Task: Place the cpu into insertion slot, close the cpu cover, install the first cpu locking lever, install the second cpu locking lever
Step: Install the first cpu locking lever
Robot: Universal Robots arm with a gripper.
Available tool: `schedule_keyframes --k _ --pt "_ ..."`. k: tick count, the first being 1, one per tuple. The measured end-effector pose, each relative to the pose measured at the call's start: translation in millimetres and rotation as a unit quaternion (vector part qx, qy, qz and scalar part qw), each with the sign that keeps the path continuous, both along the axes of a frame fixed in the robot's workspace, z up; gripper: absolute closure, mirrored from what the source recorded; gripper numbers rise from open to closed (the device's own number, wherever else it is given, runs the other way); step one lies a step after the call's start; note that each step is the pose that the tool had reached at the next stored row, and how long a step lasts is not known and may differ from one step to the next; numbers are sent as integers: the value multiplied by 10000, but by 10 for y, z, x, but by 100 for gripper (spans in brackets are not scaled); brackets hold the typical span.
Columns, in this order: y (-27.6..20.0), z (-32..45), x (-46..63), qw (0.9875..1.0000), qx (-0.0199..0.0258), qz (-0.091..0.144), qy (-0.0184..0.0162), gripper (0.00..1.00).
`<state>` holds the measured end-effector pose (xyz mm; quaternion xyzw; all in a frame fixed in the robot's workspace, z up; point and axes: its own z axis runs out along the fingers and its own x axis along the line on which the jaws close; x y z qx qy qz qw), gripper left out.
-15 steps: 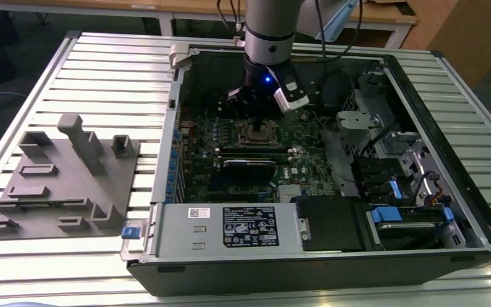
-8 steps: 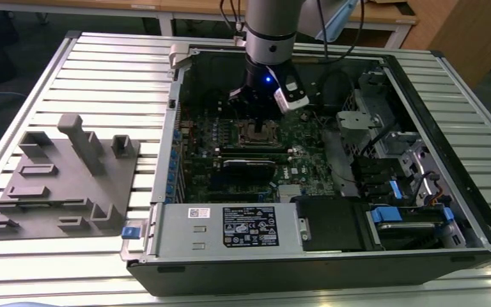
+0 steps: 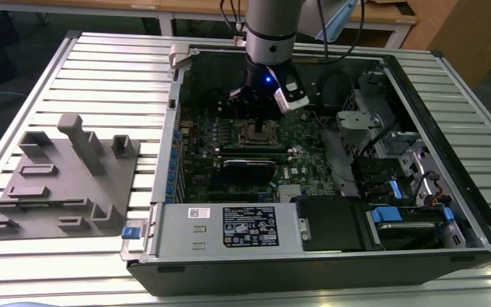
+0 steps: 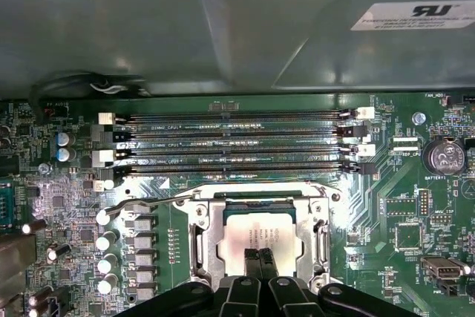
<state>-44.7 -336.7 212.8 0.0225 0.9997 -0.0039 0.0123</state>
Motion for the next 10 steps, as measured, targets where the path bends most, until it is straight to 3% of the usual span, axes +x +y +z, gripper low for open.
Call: schedule_keyframes --k 10 --pt "0 63 0 10000 0 0 0 90"
